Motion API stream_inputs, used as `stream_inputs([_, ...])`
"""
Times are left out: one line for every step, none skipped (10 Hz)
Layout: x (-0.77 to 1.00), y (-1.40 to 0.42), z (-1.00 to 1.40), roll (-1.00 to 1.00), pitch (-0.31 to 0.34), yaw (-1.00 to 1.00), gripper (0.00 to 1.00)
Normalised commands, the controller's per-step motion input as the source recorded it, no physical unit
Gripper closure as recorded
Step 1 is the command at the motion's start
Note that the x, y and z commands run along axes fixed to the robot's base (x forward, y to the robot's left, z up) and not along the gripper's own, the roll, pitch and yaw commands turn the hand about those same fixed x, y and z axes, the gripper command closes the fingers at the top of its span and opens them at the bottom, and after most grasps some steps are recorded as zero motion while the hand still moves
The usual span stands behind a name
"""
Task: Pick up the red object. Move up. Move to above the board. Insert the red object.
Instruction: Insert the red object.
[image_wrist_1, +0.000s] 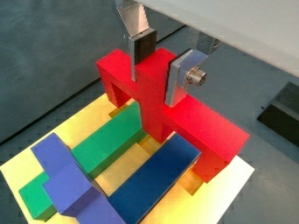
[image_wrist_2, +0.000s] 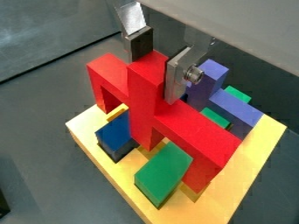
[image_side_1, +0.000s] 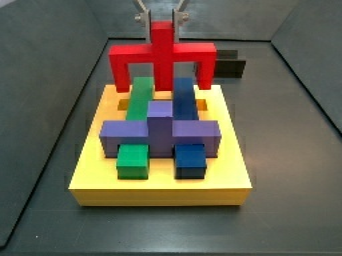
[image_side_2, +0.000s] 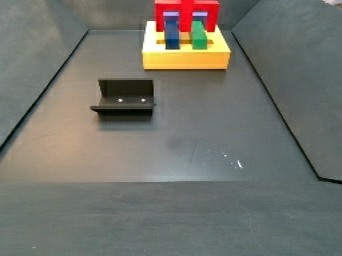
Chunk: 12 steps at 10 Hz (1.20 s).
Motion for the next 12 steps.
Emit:
stream_inputs([0.00, 0.00, -0.06, 0.00, 0.000, 0.00, 1.00])
stream_inputs([-0.01, 0.00, -0.29, 0.00, -0.039, 0.00, 1.00])
stream_inputs([0.00, 0.00, -0.25, 0.00, -0.060, 0.00, 1.00])
stream_inputs([0.05, 0.00, -0.13, -0.02, -0.043, 0.00, 1.00])
stream_inputs([0.09, 0.00, -0.05, -0.04, -0.034, 0.03, 1.00])
stream_inputs([0.00, 0.00, -0.19, 0.00, -0.061, 0.00, 1.00])
stream_inputs([0.00, 0.00, -0.31, 0.00, -0.080, 0.00, 1.00])
stream_inputs([0.00, 0.00, -0.36, 0.00, -0.076, 0.00, 1.00])
stream_inputs([0.01, -0.04, -0.15, 0.00, -0.019, 0.00, 1.00])
stream_inputs([0.03, -0.06, -0.09, 0.00, 0.000, 0.00, 1.00])
stream_inputs([0.04, 0.00, -0.11, 0.01, 0.000, 0.00, 1.00])
stream_inputs([0.01, 0.00, -0.13, 0.09, 0.000, -0.03, 1.00])
